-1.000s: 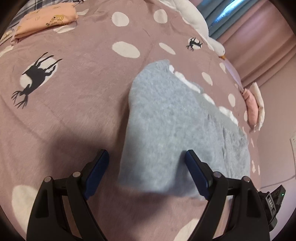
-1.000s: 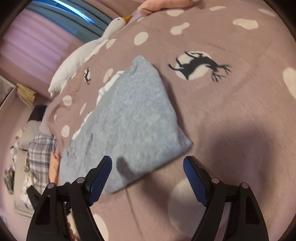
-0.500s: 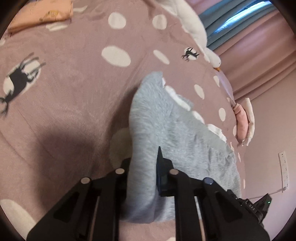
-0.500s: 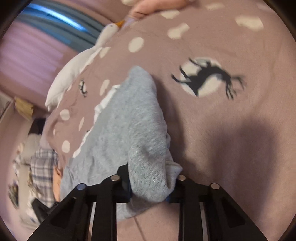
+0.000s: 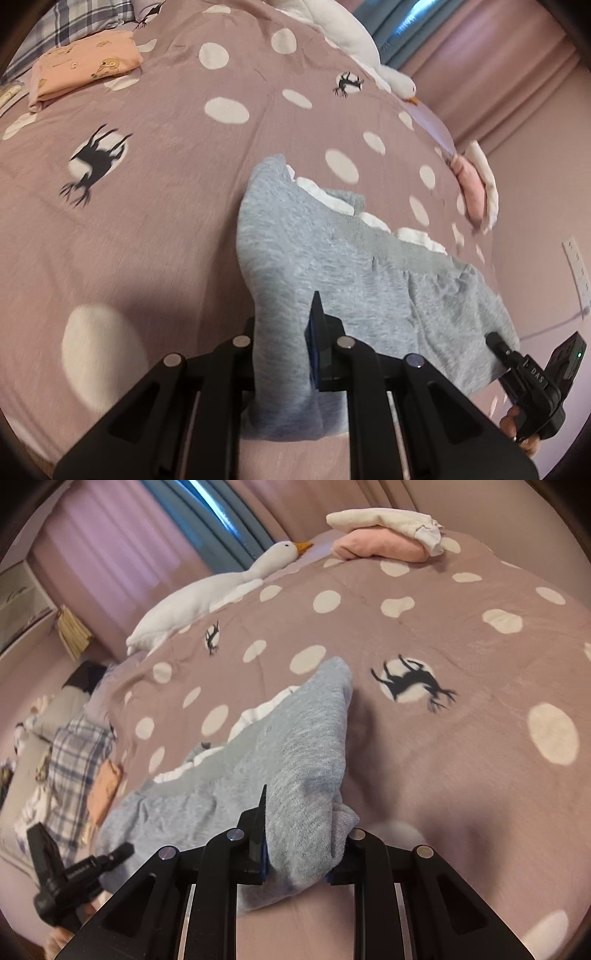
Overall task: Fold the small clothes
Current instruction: 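Grasp the bundle's side with the right gripper while the left gripper grasps it too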
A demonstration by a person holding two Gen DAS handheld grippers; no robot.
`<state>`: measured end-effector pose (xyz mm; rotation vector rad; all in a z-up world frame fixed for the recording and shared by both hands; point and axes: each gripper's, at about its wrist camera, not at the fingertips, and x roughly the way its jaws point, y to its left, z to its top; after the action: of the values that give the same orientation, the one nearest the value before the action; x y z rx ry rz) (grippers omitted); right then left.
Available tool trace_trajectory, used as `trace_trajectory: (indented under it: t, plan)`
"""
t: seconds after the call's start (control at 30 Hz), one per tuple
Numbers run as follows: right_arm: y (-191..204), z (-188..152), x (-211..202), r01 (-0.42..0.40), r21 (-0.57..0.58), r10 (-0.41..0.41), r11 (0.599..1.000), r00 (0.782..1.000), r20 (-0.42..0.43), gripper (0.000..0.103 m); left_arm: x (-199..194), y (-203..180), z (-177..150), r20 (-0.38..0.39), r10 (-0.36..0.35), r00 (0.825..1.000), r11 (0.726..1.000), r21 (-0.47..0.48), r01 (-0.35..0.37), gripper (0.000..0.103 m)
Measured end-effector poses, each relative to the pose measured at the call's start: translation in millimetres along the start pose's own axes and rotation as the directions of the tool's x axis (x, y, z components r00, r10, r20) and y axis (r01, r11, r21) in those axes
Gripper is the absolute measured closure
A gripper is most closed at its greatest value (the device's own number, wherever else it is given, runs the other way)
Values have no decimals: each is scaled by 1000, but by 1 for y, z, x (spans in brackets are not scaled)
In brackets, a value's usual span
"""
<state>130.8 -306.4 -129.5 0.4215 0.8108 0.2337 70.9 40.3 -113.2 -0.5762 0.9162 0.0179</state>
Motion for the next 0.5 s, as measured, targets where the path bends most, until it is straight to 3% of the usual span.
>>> trace_trajectory:
  t: [0.23,0.5]
  plan:
    - [-5,-10,-15,43,25,-42,999,999,-21,81,-17,-1,-28,-41,-16,999,999,45,18,89]
    - [-6,-22,-9,114,9,-114,993,993,-35,81,-11,6,-41,-99,77,992,993,97,-67,85]
